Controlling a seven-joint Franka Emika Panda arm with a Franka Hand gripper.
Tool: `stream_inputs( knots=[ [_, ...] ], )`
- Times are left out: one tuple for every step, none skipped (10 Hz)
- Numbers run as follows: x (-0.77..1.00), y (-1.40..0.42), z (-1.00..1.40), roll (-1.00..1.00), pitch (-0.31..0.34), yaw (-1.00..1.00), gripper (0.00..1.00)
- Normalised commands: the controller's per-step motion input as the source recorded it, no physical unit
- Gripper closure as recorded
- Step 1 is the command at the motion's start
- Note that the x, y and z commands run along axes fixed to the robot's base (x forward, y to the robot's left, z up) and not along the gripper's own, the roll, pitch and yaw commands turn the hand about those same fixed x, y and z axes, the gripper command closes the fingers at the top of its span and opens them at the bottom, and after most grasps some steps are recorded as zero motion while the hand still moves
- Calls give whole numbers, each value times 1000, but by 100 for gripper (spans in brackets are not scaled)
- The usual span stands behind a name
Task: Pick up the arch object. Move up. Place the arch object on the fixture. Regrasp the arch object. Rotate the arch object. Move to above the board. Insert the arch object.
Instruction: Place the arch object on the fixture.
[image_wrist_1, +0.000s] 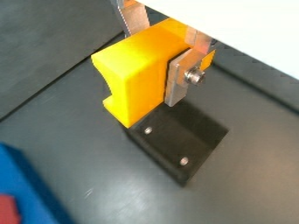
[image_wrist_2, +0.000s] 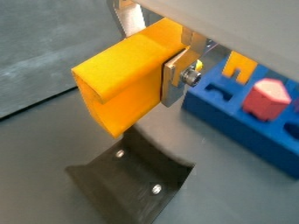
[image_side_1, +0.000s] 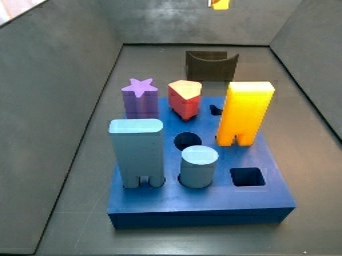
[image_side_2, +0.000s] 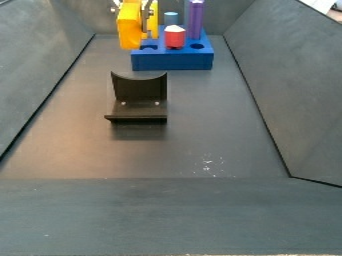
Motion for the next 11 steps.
stream_inputs(
  knots=[
    [-16, -18, 17, -1000, -29, 42, 100],
    [9, 10, 7, -1000, -9, 32, 100],
    [22, 18, 2, -1000, 2, 29, 100],
    [47, 29, -13, -1000, 35, 13, 100],
    [66, 37, -19, -924, 66, 0, 100],
    [87, 44, -16, -701, 96, -24, 100],
    [94, 48, -19, -593, 110, -36, 100],
    [101, 51, -26, -383, 116, -63, 100],
    [89, 39, -16, -265, 107, -75, 100],
    [130, 133, -1000, -1000, 274, -134, 100],
    [132, 135, -1000, -1000, 262, -141, 100]
  ],
)
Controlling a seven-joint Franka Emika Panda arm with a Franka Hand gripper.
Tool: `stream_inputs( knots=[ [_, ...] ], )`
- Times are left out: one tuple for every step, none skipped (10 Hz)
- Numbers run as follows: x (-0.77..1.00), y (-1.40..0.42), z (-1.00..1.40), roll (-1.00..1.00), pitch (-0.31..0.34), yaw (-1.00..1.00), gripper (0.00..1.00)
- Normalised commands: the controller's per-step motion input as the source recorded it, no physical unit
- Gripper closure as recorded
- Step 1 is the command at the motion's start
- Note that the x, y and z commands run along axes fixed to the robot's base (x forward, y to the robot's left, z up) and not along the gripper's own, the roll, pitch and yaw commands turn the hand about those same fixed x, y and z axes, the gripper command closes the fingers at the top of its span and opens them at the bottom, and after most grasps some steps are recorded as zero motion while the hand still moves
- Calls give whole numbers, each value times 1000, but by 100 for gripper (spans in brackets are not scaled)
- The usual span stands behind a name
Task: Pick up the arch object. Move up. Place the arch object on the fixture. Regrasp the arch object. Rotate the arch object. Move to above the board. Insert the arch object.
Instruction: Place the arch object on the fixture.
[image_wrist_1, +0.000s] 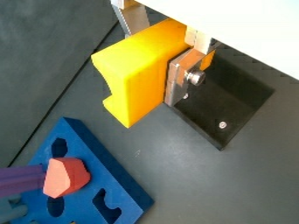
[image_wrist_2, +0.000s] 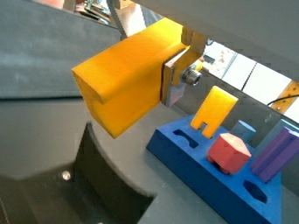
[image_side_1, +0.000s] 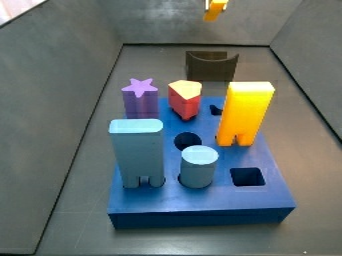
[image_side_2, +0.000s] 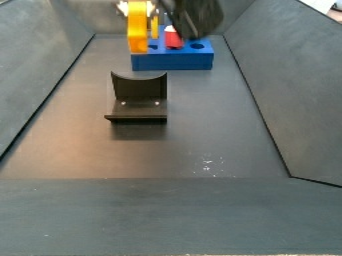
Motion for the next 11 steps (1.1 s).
stream_inputs(
  knots=[
    [153, 141, -1000, -963, 265, -204, 100],
    [170, 137, -1000, -821, 229, -225, 100],
    [186, 140, -1000, -614, 156, -245, 100],
    [189, 142, -1000, -511, 124, -250, 100],
    [196, 143, -1000, -310, 66, -241, 100],
    [200, 138, -1000, -219, 23, -223, 100],
    [175, 124, -871, -168, -21, -190, 100],
    [154, 107, -735, -162, -35, -171, 100],
    [120, 75, -429, -147, -56, -117, 100],
    [107, 61, -318, -145, -66, -97, 100],
    [0, 0, 0, 0, 0, 0, 0]
  ],
)
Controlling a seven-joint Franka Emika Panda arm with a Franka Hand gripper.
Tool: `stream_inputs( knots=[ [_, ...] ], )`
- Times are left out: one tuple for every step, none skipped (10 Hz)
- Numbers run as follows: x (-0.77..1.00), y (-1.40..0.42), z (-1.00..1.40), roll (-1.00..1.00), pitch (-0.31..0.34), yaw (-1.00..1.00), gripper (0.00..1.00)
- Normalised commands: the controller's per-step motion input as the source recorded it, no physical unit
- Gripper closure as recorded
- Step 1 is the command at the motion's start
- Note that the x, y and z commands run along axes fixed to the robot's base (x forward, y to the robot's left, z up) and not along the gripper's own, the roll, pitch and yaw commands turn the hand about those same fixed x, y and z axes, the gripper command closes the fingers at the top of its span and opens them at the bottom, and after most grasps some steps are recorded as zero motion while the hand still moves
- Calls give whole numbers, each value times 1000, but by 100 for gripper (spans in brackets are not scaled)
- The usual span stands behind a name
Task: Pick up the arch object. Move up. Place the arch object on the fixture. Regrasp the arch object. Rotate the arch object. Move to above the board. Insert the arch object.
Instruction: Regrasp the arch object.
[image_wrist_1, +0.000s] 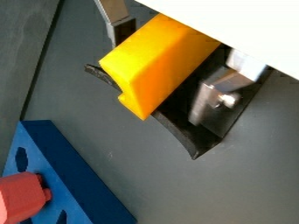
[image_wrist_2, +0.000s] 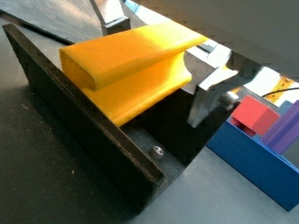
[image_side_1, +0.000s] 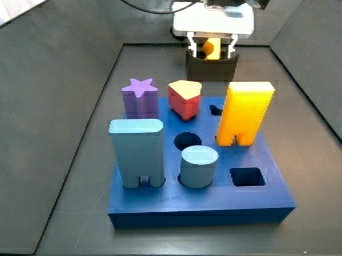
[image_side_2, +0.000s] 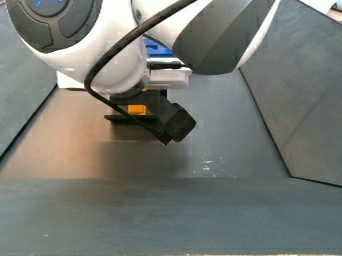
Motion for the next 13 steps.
stream_inputs(
  knots=[
    [0, 0, 1000, -41, -39, -4, 0],
    [-5, 3, 1000, -38, -36, 0, 0],
    [-24, 8, 1000, -20, -19, 17, 0],
    [-28, 1, 1000, 13, 1, 33, 0],
    [-34, 2, 1000, 27, 22, 36, 0],
    [-34, 4, 870, 41, 51, 35, 0],
    [-33, 2, 756, 46, 64, 29, 0],
    [-29, 4, 526, 44, 86, 12, 0],
    [-25, 6, 355, 41, 100, 2, 0],
    [-105, -849, 1000, 1000, 52, 38, 0],
    [-101, -848, 920, 1000, 51, 37, 0],
    [-112, -700, 733, 1000, 38, 36, 0],
    [-119, -553, 550, 1000, 31, 35, 0]
  ],
)
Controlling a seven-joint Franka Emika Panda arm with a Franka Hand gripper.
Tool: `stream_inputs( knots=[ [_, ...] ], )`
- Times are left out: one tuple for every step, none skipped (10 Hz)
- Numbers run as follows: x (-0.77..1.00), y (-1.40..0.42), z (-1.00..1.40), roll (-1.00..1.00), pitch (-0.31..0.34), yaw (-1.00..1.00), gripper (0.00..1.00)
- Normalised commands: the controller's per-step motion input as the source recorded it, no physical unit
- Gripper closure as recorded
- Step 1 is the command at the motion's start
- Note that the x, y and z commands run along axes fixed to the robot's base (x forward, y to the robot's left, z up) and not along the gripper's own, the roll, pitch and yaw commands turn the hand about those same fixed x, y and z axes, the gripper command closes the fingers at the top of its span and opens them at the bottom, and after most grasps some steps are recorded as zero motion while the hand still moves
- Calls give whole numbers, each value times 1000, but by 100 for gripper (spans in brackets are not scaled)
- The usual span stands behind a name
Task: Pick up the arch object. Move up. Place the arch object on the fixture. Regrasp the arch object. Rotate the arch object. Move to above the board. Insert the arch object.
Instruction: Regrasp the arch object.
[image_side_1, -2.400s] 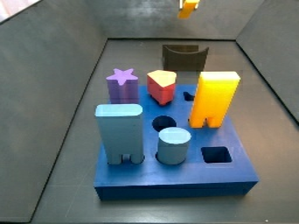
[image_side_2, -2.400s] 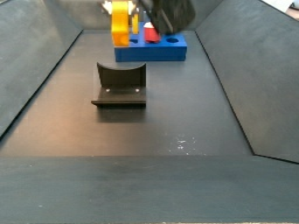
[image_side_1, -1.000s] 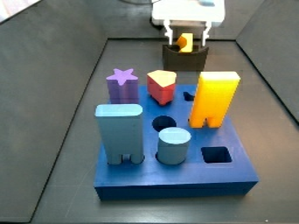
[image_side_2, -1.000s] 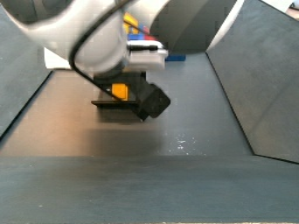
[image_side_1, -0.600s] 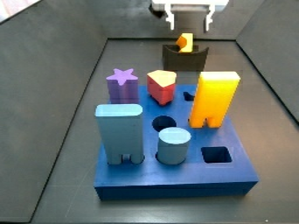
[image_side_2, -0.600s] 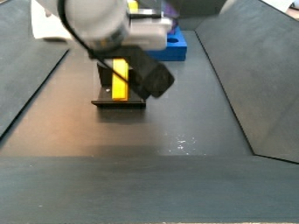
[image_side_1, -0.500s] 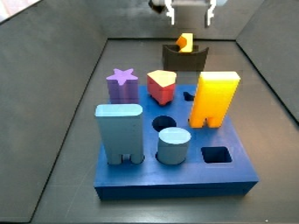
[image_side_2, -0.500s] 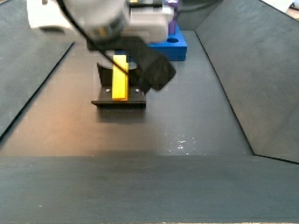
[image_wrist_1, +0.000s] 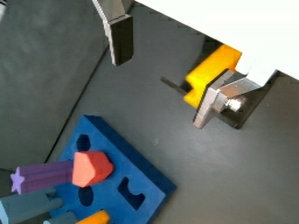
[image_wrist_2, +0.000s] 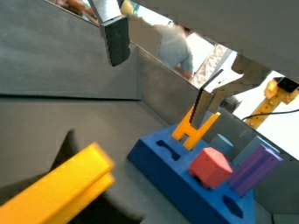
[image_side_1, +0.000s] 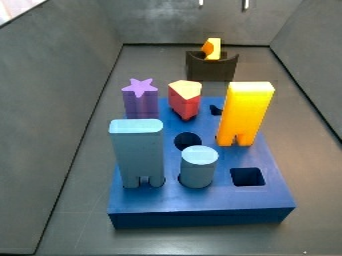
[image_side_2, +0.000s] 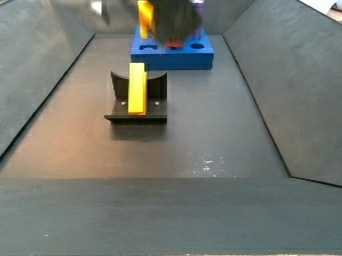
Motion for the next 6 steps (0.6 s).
stream_inputs(
  knots=[
    [-87, -341, 277, 1000, 27, 35, 0],
    [-71, -226, 135, 1000, 26, 35, 0],
    [-24, -41, 29, 1000, 27, 35, 0],
    [-20, -32, 37, 1000, 28, 35, 0],
    [-27, -37, 25, 1000, 24, 36, 0],
    [-37, -35, 21, 1000, 21, 36, 0]
  ],
)
